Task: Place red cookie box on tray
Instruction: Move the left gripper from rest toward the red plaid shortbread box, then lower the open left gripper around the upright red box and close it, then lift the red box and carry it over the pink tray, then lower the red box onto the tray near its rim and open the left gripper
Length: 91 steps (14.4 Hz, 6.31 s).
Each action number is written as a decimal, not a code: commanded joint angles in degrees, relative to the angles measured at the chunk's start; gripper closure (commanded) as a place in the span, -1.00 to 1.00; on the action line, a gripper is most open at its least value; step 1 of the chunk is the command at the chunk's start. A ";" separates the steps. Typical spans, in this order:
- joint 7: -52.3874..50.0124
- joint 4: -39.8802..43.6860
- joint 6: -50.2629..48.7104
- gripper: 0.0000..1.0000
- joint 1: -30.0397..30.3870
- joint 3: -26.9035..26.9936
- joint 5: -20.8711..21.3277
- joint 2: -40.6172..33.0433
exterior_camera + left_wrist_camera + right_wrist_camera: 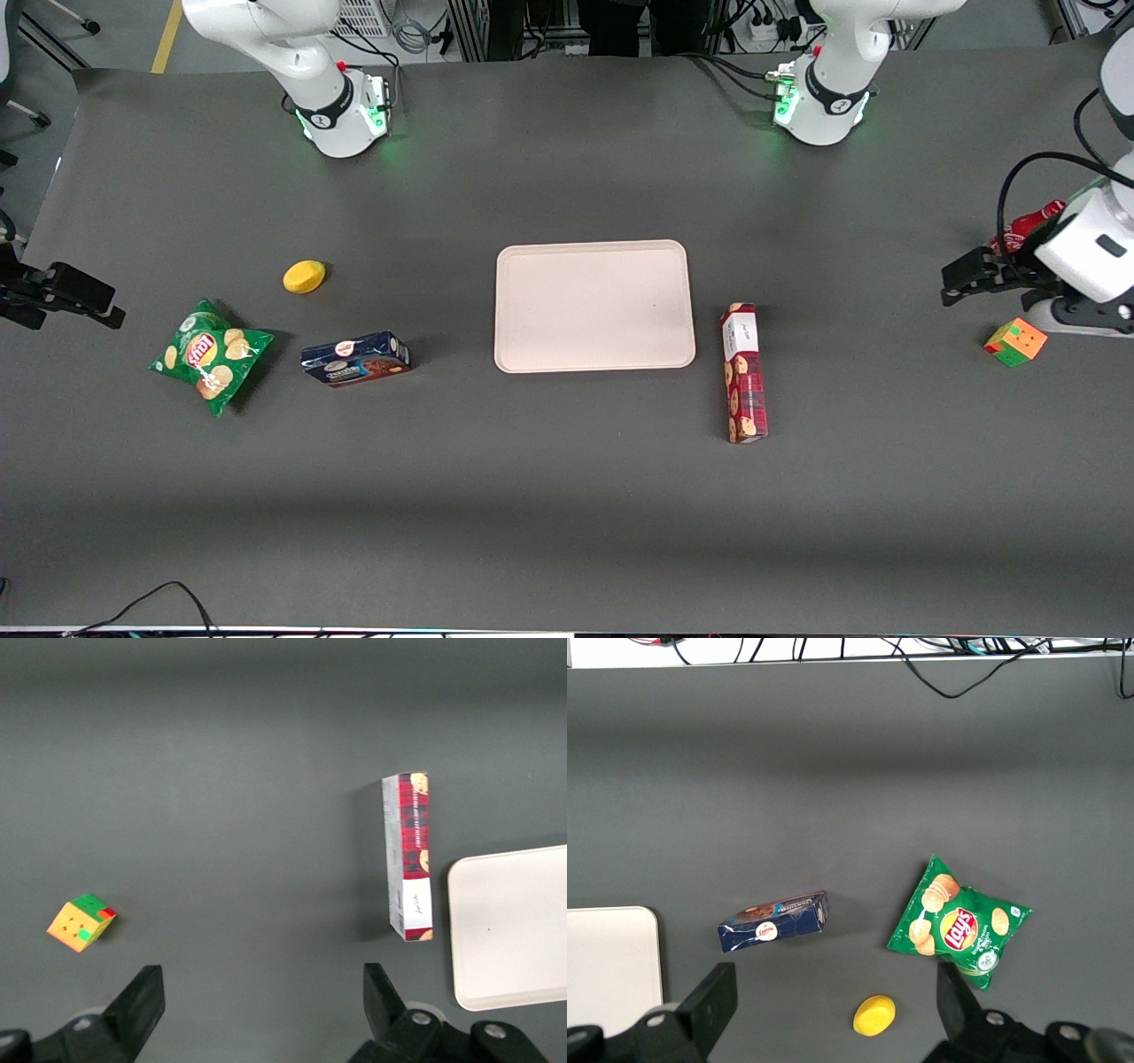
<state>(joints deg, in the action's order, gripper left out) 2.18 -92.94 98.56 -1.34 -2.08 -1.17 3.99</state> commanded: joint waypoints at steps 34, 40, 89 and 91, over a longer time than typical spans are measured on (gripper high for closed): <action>-22.66 -19.82 35.90 -1.00 -4.90 -13.39 4.15 19.56; -24.07 -20.17 41.45 -1.00 -5.60 -13.39 4.95 24.56; -59.40 -32.65 45.67 1.00 -9.03 -29.56 16.81 16.49; -59.40 -33.27 45.76 1.00 -9.03 -29.65 18.83 16.58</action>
<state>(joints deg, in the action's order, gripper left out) -55.62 -123.90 143.17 -10.40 -31.68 15.03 22.64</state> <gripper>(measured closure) 0.722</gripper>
